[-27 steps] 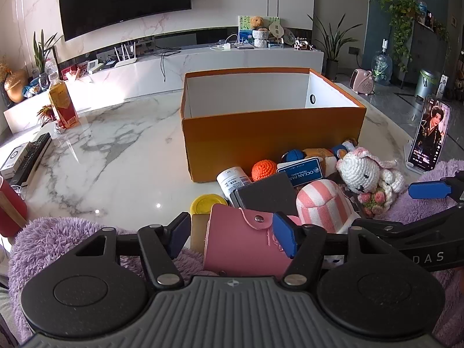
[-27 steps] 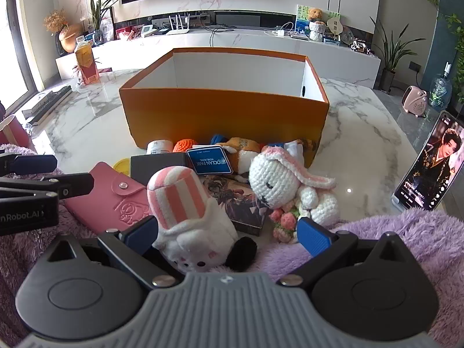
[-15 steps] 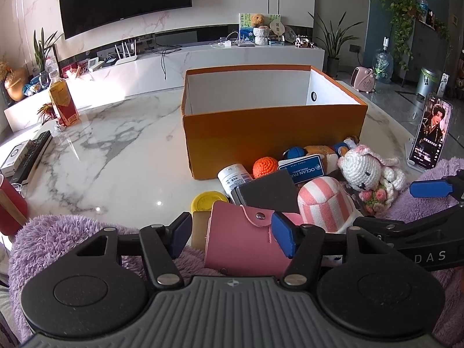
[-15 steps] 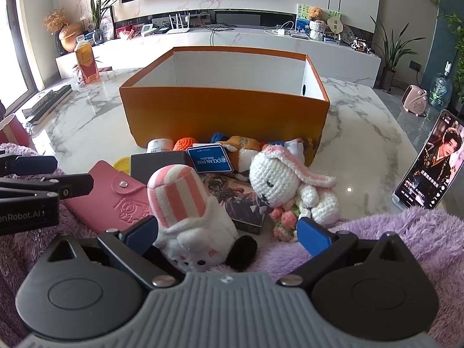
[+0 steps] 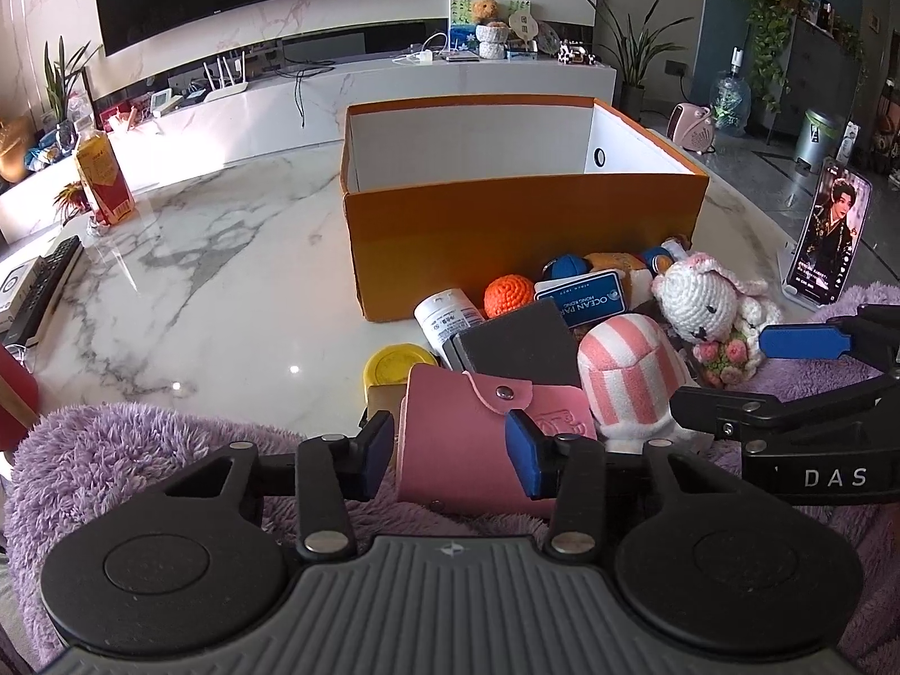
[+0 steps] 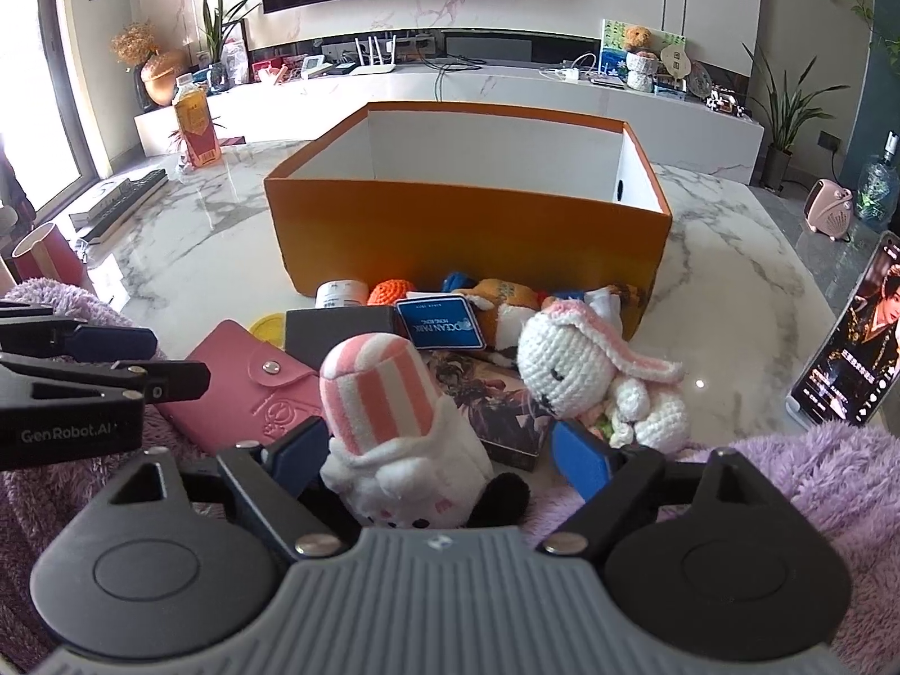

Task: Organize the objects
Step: 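Move the left tool toward the pink leather wallet and open its fingers, then grasp the pink wallet with the left tool while the right tool approaches the black box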

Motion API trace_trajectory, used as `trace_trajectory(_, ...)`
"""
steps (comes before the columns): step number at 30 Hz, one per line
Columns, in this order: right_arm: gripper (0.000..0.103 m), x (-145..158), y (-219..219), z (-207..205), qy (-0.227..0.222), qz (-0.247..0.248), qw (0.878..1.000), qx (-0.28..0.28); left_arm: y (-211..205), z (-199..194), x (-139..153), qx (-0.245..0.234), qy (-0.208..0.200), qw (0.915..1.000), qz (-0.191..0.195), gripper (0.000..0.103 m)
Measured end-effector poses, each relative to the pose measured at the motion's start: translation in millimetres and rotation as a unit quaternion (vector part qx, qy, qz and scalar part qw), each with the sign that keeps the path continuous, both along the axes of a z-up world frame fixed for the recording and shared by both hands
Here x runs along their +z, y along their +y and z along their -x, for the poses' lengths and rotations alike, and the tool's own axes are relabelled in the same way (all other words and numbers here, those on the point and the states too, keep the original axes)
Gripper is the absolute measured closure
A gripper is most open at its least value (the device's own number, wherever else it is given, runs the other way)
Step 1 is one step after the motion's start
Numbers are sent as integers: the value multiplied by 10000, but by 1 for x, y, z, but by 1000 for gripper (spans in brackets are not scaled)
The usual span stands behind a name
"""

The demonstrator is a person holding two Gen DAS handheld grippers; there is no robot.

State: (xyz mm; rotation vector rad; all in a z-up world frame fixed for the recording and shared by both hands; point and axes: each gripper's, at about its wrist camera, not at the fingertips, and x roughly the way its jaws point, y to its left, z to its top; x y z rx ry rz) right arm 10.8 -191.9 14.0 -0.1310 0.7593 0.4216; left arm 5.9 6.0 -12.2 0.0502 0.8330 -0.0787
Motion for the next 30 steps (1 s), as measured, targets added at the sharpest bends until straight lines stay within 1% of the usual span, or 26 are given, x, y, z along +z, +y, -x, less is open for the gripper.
trace_trajectory(1, 24, 0, 2, 0, 0, -8, 10000, 53, 3, -2, -1, 3, 53, 10000, 46, 51)
trace_trajectory(3, 34, 1, 8, -1, 2, -16, 9998, 213, 10, -7, -2, 41, 168, 9997, 190, 50)
trace_trajectory(4, 37, 1, 11, -2, 0, -17, 9996, 284, 13, -9, -3, 70, 226, 9994, 251, 49)
trace_trajectory(6, 52, 3, 17, -1, -19, -53, 9990, 433, 18, -14, -4, 93, 324, 9990, 297, 45)
trace_trajectory(9, 58, 5, 24, 3, -5, -176, 9973, 717, 23, -17, -6, 71, 427, 9982, 405, 41)
trace_trajectory(12, 74, 1, 33, 2, 247, -269, 9947, 962, 25, -19, -7, -5, 510, 9972, 552, 38)
trace_trajectory(14, 81, -3, 37, -1, 410, -323, 9935, 1015, 26, -22, -9, -38, 557, 9967, 594, 38)
trace_trajectory(17, 84, -12, 44, -4, 523, -296, 9926, 1059, 26, -28, -12, -72, 674, 9953, 690, 36)
trace_trajectory(19, 86, -16, 46, -7, 615, -277, 9919, 1073, 27, -33, -16, -41, 769, 9944, 725, 34)
trace_trajectory(21, 86, -21, 49, -10, 654, -158, 9925, 1018, 27, -37, -18, -35, 837, 9939, 721, 30)
trace_trajectory(23, 94, -26, 48, -15, 726, -95, 9927, 953, 25, -41, -20, -101, 921, 9932, 701, 25)
trace_trajectory(24, 95, -29, 47, -17, 793, -114, 9925, 928, 23, -43, -22, -135, 965, 9928, 690, 23)
trace_trajectory(27, 97, -34, 48, -21, 879, -101, 9919, 916, 19, -48, -29, -202, 1108, 9918, 603, 22)
trace_trajectory(30, 98, -38, 48, -24, 956, -131, 9911, 919, 17, -49, -29, -276, 1120, 9915, 594, 22)
